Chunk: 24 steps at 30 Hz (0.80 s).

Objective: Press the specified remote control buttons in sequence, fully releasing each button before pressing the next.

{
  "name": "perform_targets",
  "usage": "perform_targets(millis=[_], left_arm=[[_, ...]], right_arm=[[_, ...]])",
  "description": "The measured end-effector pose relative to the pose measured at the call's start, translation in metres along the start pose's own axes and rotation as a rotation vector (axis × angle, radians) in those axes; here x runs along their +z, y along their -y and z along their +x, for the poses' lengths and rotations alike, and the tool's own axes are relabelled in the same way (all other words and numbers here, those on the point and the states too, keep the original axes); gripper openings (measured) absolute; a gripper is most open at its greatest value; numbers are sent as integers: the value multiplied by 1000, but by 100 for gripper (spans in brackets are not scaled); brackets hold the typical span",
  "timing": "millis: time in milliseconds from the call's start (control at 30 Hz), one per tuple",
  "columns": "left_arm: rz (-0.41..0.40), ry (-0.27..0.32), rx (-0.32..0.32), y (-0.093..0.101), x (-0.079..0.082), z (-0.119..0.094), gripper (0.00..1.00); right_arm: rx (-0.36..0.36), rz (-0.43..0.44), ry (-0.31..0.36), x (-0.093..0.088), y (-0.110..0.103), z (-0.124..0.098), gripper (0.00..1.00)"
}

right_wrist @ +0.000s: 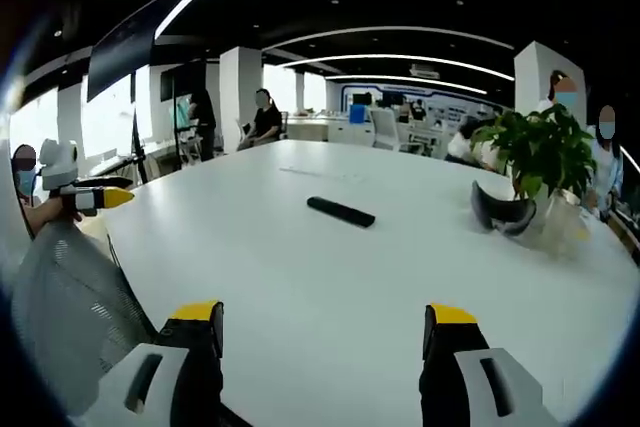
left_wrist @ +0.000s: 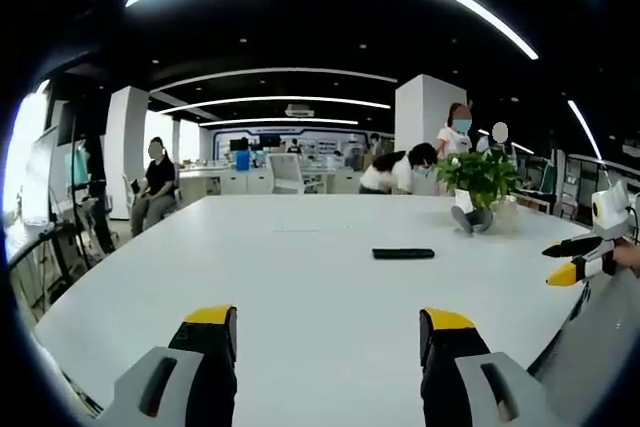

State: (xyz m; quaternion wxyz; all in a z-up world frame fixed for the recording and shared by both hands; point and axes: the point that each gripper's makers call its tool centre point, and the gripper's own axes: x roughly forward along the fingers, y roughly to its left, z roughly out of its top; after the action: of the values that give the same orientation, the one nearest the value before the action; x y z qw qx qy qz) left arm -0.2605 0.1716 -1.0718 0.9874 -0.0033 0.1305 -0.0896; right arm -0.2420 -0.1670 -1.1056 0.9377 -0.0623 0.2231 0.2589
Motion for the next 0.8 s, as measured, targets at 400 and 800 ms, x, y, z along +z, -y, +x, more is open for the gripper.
perform_targets(millis=[400,800], left_arm=[[-3,-3,1,0,-1,0,75],[9,-9,-6,1,-1,0,75]], right_arm=[[11,-7,-2,0,-2,1,81],[-1,0,-6,-1,1,0,80]])
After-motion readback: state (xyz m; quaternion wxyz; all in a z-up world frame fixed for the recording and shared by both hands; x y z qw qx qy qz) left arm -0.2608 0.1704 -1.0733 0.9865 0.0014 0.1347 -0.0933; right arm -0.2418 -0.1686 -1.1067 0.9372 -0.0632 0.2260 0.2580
